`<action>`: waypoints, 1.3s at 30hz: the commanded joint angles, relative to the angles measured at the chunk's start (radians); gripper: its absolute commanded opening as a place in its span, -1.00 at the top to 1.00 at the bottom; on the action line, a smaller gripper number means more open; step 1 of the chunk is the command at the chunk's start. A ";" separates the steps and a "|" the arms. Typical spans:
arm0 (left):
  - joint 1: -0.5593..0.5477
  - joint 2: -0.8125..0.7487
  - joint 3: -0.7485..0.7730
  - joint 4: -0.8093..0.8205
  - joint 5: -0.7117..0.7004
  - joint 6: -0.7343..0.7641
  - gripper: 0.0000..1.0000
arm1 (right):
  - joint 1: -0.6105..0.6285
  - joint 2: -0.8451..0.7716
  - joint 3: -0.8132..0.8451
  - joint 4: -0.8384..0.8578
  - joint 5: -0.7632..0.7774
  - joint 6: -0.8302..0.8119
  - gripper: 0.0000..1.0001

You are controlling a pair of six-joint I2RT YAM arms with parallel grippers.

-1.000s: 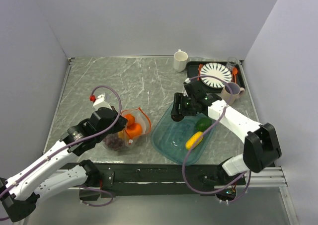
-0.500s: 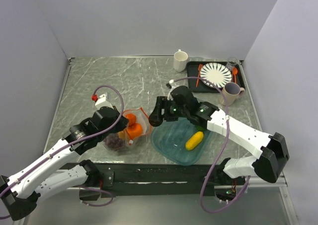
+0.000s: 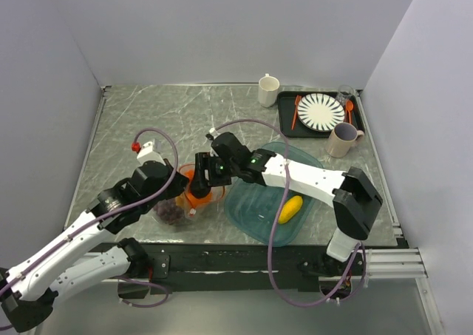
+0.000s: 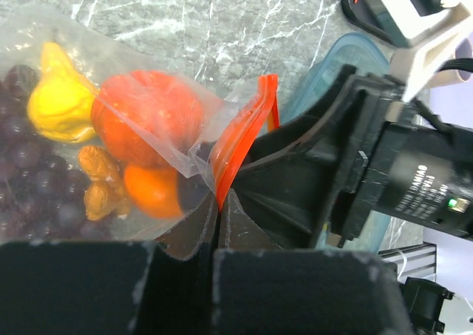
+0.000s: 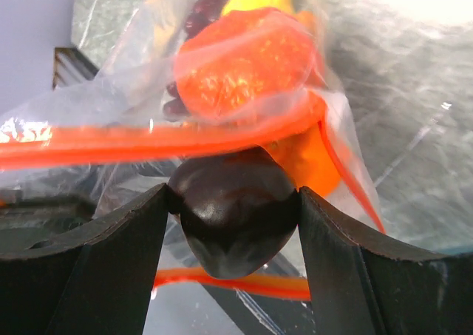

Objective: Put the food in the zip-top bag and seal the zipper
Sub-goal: Place the fake fruit in the zipper food storage bag.

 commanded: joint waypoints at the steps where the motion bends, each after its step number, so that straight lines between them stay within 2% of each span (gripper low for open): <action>1: 0.003 -0.025 0.029 0.013 -0.020 -0.007 0.99 | 0.015 -0.007 0.055 0.084 -0.086 -0.010 -0.07; 7: 0.003 -0.037 0.027 0.007 -0.047 -0.028 0.99 | 0.045 0.024 0.072 0.086 -0.180 -0.055 -0.39; 14: 0.003 -0.069 0.026 -0.012 -0.074 -0.039 0.98 | 0.049 -0.016 0.061 0.024 -0.143 -0.124 -0.61; 17: 0.003 -0.068 0.032 -0.019 -0.079 -0.042 0.98 | 0.046 -0.044 0.063 -0.005 -0.108 -0.134 -0.82; 21: 0.003 -0.068 0.033 -0.016 -0.077 -0.039 0.98 | 0.041 -0.073 0.057 -0.026 -0.056 -0.127 -0.91; 26: 0.003 -0.071 0.032 -0.027 -0.079 -0.040 0.98 | 0.026 -0.153 0.009 -0.039 0.060 -0.092 -0.93; 28: 0.003 -0.076 0.030 -0.029 -0.080 -0.040 0.98 | 0.016 -0.176 -0.011 -0.058 0.074 -0.079 -0.85; 29: 0.003 -0.076 0.030 -0.030 -0.083 -0.042 0.99 | 0.015 -0.185 -0.023 -0.057 0.081 -0.064 -0.75; 33: 0.003 -0.077 0.032 -0.035 -0.085 -0.039 0.98 | 0.013 -0.197 -0.067 -0.057 0.101 -0.039 -0.10; 34: 0.003 -0.077 0.033 -0.036 -0.085 -0.040 0.99 | 0.013 -0.191 -0.070 -0.063 0.098 -0.041 0.18; 36: 0.003 -0.077 0.032 -0.033 -0.083 -0.037 0.98 | 0.015 -0.177 -0.072 -0.065 0.082 -0.044 0.41; 37: 0.003 -0.077 0.030 -0.035 -0.082 -0.039 0.98 | 0.015 -0.171 -0.071 -0.062 0.075 -0.047 0.61; 39: 0.003 -0.077 0.029 -0.032 -0.082 -0.039 0.99 | 0.016 -0.147 -0.067 -0.048 0.052 -0.047 0.75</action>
